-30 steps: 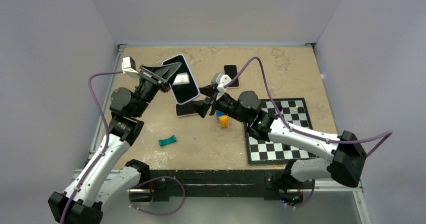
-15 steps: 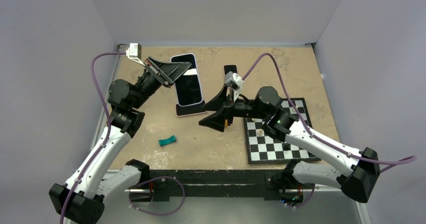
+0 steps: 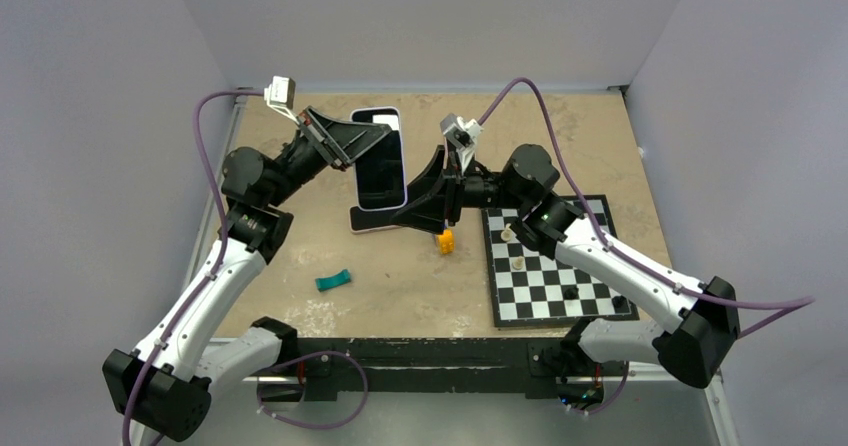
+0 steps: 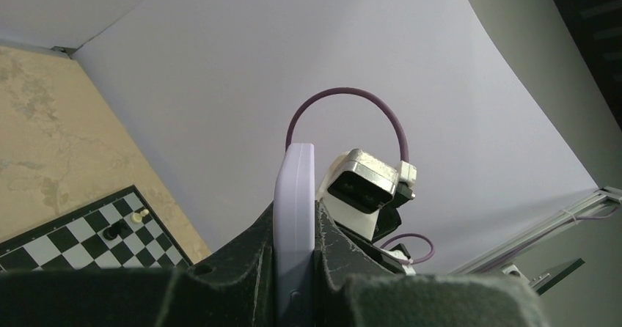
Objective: Take the phone out of the phone case
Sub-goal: Remove the phone case from the phone.
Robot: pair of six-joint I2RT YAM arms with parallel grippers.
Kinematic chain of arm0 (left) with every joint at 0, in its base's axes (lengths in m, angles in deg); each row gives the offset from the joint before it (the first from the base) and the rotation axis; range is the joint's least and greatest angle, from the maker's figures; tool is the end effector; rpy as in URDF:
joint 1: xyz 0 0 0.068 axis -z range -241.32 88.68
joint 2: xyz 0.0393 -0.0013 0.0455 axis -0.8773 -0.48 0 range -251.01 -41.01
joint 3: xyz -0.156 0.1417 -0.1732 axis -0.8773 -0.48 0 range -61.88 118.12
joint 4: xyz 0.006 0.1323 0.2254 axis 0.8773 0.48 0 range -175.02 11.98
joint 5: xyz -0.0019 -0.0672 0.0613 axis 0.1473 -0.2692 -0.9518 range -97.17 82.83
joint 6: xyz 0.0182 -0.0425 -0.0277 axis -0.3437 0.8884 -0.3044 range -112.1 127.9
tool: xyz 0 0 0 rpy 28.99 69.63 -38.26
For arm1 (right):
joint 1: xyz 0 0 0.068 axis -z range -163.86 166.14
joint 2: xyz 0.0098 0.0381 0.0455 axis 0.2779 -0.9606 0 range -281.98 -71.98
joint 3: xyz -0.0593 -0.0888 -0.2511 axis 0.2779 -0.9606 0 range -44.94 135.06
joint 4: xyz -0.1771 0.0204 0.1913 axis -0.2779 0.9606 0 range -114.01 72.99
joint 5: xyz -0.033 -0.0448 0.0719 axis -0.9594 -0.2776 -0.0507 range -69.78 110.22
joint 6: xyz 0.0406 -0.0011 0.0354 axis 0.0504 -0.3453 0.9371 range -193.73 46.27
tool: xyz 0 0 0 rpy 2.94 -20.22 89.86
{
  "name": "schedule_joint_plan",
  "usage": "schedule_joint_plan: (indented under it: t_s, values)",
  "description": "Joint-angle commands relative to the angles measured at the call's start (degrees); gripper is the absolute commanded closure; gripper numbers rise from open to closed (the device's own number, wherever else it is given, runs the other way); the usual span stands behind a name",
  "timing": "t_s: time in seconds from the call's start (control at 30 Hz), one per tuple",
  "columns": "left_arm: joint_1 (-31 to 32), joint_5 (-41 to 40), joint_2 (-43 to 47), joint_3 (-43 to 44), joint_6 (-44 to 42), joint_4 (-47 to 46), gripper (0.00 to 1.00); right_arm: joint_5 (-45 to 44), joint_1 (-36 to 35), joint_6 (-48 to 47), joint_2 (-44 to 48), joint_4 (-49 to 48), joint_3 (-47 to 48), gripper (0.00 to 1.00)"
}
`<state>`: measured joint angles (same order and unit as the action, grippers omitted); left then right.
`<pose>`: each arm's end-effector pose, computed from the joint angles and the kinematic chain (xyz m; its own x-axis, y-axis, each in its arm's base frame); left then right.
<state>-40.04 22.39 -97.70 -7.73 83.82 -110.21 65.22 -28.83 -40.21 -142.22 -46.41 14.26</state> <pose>0.1980 -0.0961 0.4237 -0.6304 -0.6599 -0.4088 0.5280 0.0215 -0.8490 0.1803 0.2157 0.3935 -0.4307 0.1218 -0.8943 -0.9025 -0.0681 0.4253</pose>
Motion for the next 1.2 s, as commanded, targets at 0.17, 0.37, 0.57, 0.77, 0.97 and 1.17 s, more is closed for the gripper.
schedule_joint_plan:
  t_s: [0.17, 0.37, 0.57, 0.77, 0.97, 1.17]
  values:
    - [-0.32, 0.86, 0.83, 4.37, 1.68, -4.37, 1.0, 2.13, 0.41, 0.73, -1.39, -4.15, 3.79, 0.62]
    - [-0.27, 1.59, 0.84, 5.15, 5.22, -4.24, 1.0, 3.36, 0.62, -3.23, -2.43, -4.83, 3.99, 0.94]
    - [-0.27, 6.03, -2.44, 5.36, 21.33, -0.75, 1.0, -1.5, 0.59, -20.57, -2.46, -2.43, 3.77, 1.0]
    - [-0.18, 7.62, -2.37, 3.02, 28.14, -4.01, 1.0, -3.69, 1.43, -30.57, -9.9, 4.76, 14.11, 1.0]
    - [-0.25, 7.87, -1.92, 2.78, 28.58, -5.75, 1.0, -3.99, 3.96, -26.5, -13.61, 3.92, 17.98, 1.0]
    - [-0.23, 5.37, -0.79, 4.25, 19.27, -3.53, 1.0, -5.07, 4.37, -20.06, -11.08, 4.13, 11.75, 1.0]
